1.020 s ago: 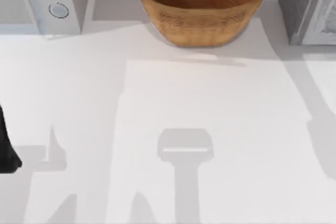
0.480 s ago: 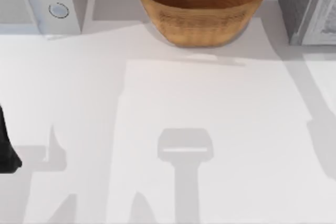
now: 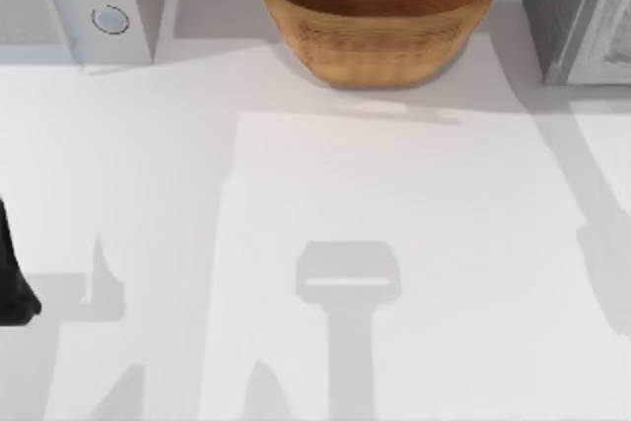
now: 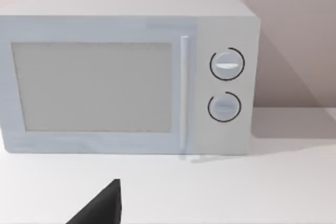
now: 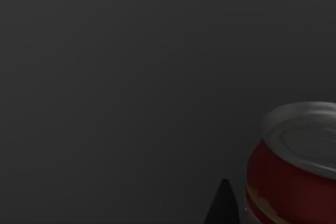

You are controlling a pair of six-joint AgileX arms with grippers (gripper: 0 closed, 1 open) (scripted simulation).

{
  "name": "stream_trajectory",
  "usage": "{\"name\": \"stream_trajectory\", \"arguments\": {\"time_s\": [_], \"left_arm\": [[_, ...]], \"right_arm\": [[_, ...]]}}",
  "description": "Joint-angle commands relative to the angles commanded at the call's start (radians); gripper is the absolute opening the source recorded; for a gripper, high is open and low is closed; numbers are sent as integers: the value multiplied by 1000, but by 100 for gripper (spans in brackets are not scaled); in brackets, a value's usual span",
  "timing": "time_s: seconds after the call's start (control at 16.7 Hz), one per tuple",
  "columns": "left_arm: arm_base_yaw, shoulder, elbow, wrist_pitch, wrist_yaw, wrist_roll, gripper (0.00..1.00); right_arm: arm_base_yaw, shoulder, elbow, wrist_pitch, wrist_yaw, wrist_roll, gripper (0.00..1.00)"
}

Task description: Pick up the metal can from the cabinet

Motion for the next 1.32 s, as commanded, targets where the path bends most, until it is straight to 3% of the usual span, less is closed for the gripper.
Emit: {"name": "stream_trajectory", "arguments": {"time_s": [0.3, 0.84, 1.32], "left_arm": [[0, 0, 0, 0, 0, 0, 100], [0, 0, 0, 0, 0, 0, 100], [0, 0, 0, 0, 0, 0, 100]], "right_arm": [[29, -72, -33, -44, 26, -2, 0], [174, -468, -187, -279, 165, 0, 0], [172, -510, -222, -276, 161, 1, 0]]}}
